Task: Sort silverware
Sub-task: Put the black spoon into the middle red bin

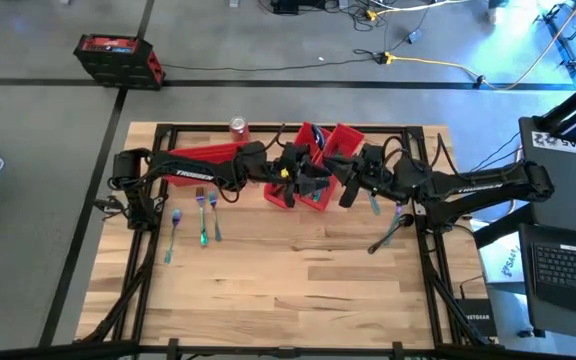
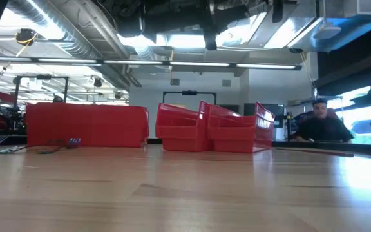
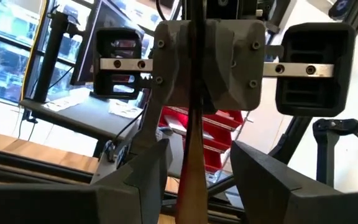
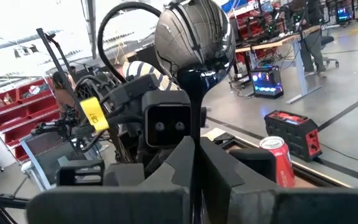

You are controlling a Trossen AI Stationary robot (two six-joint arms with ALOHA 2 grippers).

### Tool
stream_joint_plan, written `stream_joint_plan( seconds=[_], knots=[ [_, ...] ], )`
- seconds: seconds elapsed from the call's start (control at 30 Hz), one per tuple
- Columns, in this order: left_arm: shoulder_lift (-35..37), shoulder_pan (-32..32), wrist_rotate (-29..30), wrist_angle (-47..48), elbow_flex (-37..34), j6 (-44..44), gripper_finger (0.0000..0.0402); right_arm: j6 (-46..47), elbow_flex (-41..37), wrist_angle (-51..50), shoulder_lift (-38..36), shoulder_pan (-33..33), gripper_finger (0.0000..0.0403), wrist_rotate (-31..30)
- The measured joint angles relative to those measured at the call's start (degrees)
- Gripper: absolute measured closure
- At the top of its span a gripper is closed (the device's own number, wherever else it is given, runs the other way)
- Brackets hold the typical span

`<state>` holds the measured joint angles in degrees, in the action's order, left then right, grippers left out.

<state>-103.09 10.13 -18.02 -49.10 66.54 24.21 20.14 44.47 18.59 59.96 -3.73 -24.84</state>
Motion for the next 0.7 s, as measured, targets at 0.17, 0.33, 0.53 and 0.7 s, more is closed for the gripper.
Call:
stream_joint_plan(
  seconds=[0.17,0.33,0.53,0.7],
  knots=[
    [0.0,0.0,-0.1,-0.1,0.0,-0.2,0.0257,0.0,0.0,-0.3,0.0,0.0,0.0403,0.1],
    [0.0,0.0,-0.8,-1.3,0.0,-0.3,0.0284,0.5,0.0,-0.6,0.0,0.0,0.0403,0.6],
    [0.0,0.0,-0.8,-1.1,0.0,-0.4,0.0314,0.6,0.0,-0.7,0.0,0.0,0.0403,1.5],
    [0.0,0.0,-0.8,-1.2,0.0,-0.8,0.0339,0.6,0.0,-0.7,0.0,0.0,0.0403,1.7]
  ],
)
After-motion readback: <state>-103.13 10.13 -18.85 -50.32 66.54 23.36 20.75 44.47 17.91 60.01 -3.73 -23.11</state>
